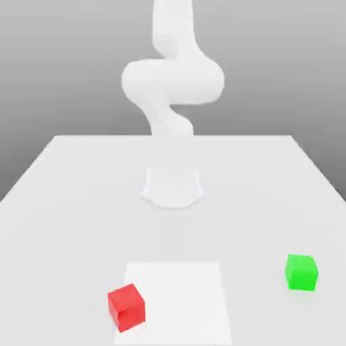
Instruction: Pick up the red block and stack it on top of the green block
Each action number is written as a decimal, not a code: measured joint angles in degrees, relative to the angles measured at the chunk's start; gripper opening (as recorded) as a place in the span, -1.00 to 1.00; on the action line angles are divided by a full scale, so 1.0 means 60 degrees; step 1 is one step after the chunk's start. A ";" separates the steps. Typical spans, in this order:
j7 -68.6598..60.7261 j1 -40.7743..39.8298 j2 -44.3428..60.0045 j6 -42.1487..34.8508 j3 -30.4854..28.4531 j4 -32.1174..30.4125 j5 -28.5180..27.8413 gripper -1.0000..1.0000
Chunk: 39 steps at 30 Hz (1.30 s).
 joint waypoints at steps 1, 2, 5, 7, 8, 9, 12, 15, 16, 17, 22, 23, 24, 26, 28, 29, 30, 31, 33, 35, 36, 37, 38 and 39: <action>-0.0331 0.0123 0.0376 0.0157 -0.0182 -0.0099 0.0068 0.00; -0.0651 0.0238 0.0737 0.0308 -0.0355 -0.0194 0.0135 0.00; -0.1571 0.0591 0.1786 0.0750 -0.0874 -0.0471 0.0320 0.00; -0.2206 0.0779 0.2482 0.1037 -0.1176 -0.0652 0.0476 0.00; -0.2524 0.0865 0.2830 0.1181 -0.1319 -0.0743 0.0557 0.00; -0.2844 0.0944 0.3178 0.1325 -0.1454 -0.0834 0.0641 0.00; -0.3814 0.1110 0.4227 0.1754 -0.1786 -0.1105 0.0905 0.00; -0.4764 0.1175 0.5273 0.2184 -0.2011 -0.1376 0.1143 0.00; -0.5067 0.1182 0.5618 0.2329 -0.2070 -0.1467 0.1204 0.00; -0.5361 0.1164 0.5962 0.2474 -0.2115 -0.1558 0.1251 0.00; -0.6593 0.0914 0.7621 0.3227 -0.2212 -0.2025 0.1157 0.00; -0.6774 0.0868 0.7937 0.3382 -0.2238 -0.2120 0.1047 0.00; -0.6948 0.0818 0.8263 0.3586 -0.2212 -0.2154 0.1065 0.00; -0.7295 0.0641 0.8939 0.4089 -0.1993 -0.2102 0.1367 0.00; -0.7633 0.0361 0.9631 0.4637 -0.1631 -0.2000 0.1780 0.00; -0.7787 0.0184 0.9979 0.4917 -0.1412 -0.1945 0.1982 -1.00; -0.7787 0.0184 0.9979 0.4917 -0.1412 -0.1945 0.1982 -1.00; -0.7786 0.0184 0.9979 0.4915 -0.1412 -0.1945 0.1981 -1.00; -0.7782 0.0183 0.9978 0.4903 -0.1411 -0.1945 0.1978 -1.00; -0.7856 0.0092 1.0151 0.5039 -0.1300 -0.1916 0.2074 -1.00; -0.7813 0.0132 1.0063 0.4972 -0.1353 -0.1932 0.2014 -1.00; -0.7706 0.0227 0.9844 0.4797 -0.1478 -0.1969 0.1866 -1.00; -0.7556 0.0323 0.9558 0.4569 -0.1616 -0.2018 0.1663 -1.00; -0.7388 0.0406 0.9240 0.4315 -0.1746 -0.2073 0.1437 -1.00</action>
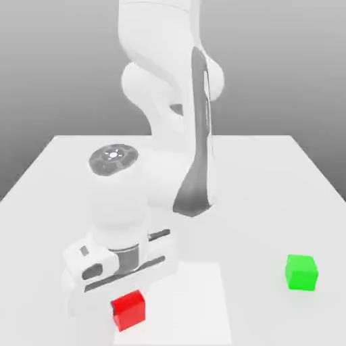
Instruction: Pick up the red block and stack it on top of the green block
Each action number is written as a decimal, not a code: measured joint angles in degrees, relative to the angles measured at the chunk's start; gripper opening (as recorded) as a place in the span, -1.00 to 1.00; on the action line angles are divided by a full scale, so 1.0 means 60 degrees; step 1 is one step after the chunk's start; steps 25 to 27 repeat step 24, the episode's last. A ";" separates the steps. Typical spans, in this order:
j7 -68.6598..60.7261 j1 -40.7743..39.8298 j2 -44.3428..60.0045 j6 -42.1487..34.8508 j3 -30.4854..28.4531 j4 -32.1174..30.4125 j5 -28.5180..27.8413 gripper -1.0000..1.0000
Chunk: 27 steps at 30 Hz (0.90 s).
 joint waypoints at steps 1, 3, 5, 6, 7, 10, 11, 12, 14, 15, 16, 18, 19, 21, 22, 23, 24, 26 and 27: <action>0.0172 0.0065 -0.0332 -0.0267 -0.0113 -0.0058 -0.0230 -1.00; 0.0610 0.0284 -0.0873 -0.0698 -0.0085 -0.0170 -0.0583 -1.00; 0.1276 0.0808 -0.1129 -0.0867 0.0370 -0.0262 -0.0728 -1.00; 0.1612 0.1086 -0.1235 -0.0930 0.0602 -0.0308 -0.0795 -1.00; 0.1943 0.1383 -0.1338 -0.0988 0.0831 -0.0354 -0.0858 -1.00; 0.3027 0.2536 -0.1658 -0.1161 0.1577 -0.0492 -0.1054 -1.00; 0.3435 0.3069 -0.1777 -0.1224 0.1817 -0.0538 -0.1117 -1.00; 0.3831 0.3520 -0.1893 -0.1285 0.2027 -0.0583 -0.1194 -1.00; 0.4602 0.4347 -0.2126 -0.1402 0.2396 -0.0676 -0.1344 -1.00; 0.4987 0.4733 -0.2239 -0.1451 0.2585 -0.0722 -0.1435 -1.00; 0.5283 0.5099 -0.2235 -0.1404 0.2699 -0.0753 -0.1515 -1.00; 0.5535 0.5153 -0.1799 -0.0956 0.2635 -0.0758 -0.1615 -1.00; 0.5581 0.5190 -0.1496 -0.0666 0.2565 -0.0747 -0.1638 -1.00; 0.5676 0.5204 -0.0838 -0.0029 0.2523 -0.0722 -0.1736 -1.00; 0.5704 0.5178 -0.0629 0.0168 0.2539 -0.0713 -0.1776 1.00; 0.5704 0.5178 -0.0629 0.0168 0.2539 -0.0713 -0.1776 1.00; 0.5704 0.5178 -0.0629 0.0168 0.2539 -0.0713 -0.1776 1.00; 0.5704 0.5178 -0.0629 0.0168 0.2539 -0.0713 -0.1776 1.00; 0.5704 0.5178 -0.0629 0.0168 0.2539 -0.0713 -0.1776 1.00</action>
